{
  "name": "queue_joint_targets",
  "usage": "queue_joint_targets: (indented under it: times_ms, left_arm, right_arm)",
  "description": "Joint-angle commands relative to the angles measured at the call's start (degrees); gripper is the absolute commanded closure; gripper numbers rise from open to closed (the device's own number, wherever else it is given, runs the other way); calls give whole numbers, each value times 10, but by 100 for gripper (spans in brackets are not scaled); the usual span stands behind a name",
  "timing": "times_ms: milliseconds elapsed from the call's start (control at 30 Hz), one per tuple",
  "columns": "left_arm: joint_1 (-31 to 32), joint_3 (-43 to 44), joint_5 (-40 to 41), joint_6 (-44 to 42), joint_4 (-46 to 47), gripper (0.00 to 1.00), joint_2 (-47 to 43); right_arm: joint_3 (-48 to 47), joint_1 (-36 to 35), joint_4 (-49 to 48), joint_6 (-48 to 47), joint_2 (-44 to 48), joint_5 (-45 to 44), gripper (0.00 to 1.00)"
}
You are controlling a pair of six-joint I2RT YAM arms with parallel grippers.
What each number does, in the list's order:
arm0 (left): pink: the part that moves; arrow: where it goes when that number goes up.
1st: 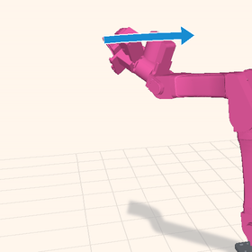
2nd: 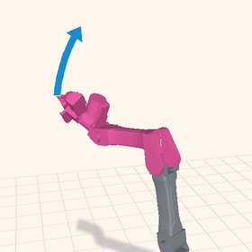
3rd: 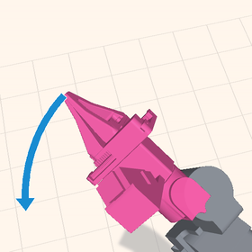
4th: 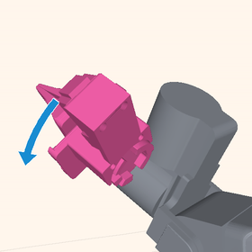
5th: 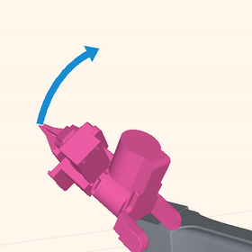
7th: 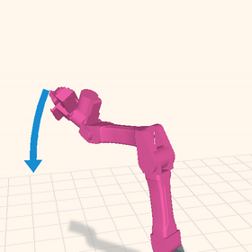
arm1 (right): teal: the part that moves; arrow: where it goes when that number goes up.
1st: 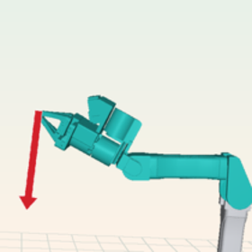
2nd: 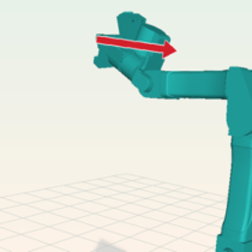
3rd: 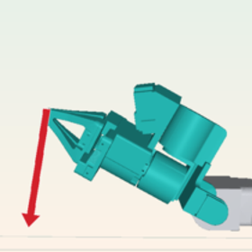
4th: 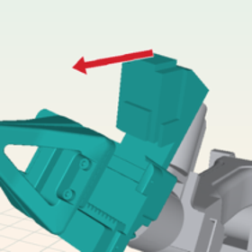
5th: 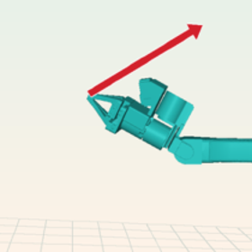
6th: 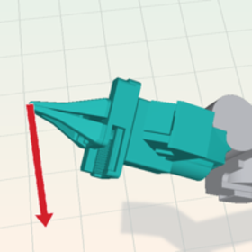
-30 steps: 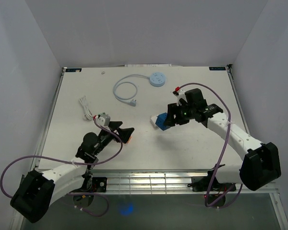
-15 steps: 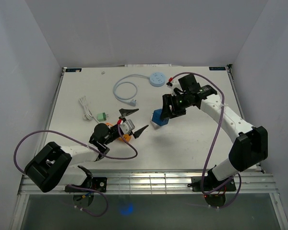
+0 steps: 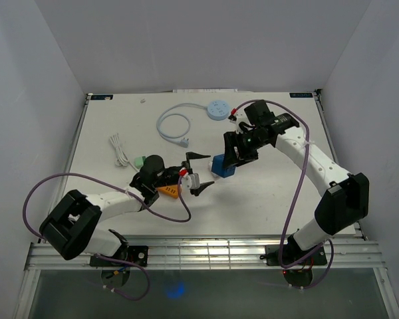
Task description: Insert the plug
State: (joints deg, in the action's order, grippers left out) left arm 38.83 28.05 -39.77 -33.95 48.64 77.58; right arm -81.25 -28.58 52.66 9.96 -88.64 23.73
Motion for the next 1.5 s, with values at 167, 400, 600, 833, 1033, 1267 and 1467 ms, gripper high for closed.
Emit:
queue_joint_targets:
  times_ms: [167,400,600,833,1033,1267,1467]
  left_arm:
    - [26,67,-44,-73,-130,2,12]
    - [42,105,5,-118,-188,2,45]
    - [45,118,39,-125,-198,2,64]
    - [45,119,35,-130,-204,26,76]
    - [53,115,22,-135,-201,64,77]
    - [56,89,-2,-110,-166,91,66]
    - [56,51,-14,-71,-105,100,60]
  right_arm:
    - [-52,-20,36,-13,-19,-3,83]
    - [-61,-34,39,-14,-30,1,83]
    - [-68,-37,42,-16,-35,10,83]
    - [-65,-37,35,-18,-34,16,80]
    - [-36,-37,-3,-21,-20,44,55]
    - [-19,-33,-36,-17,-1,55,21]
    - [20,-13,-90,-37,52,63,11]
